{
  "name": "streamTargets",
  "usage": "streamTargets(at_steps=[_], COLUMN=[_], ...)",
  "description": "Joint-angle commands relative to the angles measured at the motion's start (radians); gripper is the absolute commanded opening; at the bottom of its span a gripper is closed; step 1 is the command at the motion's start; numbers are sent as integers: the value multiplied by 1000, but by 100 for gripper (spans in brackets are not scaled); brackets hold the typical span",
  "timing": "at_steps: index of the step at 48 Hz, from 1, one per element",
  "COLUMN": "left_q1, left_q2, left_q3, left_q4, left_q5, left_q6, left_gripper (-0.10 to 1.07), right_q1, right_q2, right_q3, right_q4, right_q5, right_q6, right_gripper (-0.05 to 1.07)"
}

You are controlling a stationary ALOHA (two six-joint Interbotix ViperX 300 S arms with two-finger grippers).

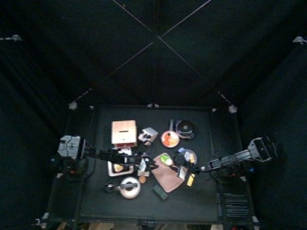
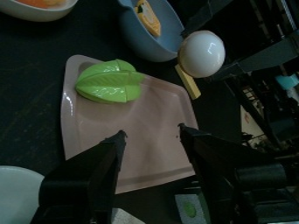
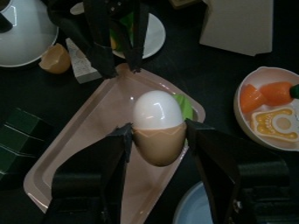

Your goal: Remove egg shell

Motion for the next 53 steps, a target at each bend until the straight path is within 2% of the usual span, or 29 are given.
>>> streamTargets(at_steps=[1, 16, 34, 53], left_q1=[0, -6, -6, -6], left_q2=[-35, -78, -20, 0], left_q3=[-15, -60, -126, -130], left_q4=[0, 28, 28, 9], left_q5=[-14, -91, -91, -89], left_q6=[2, 0, -3, -6], left_gripper=[88, 88, 88, 87], right_q1=[2, 2, 0, -5], right_q2=[-8, 20, 67, 67], right_q3=[-20, -43, -87, -94], right_q4=[-14, -71, -135, -152], right_q5=[2, -18, -21, -21], right_q6=[3, 2, 0, 0], right_gripper=[81, 81, 81, 81])
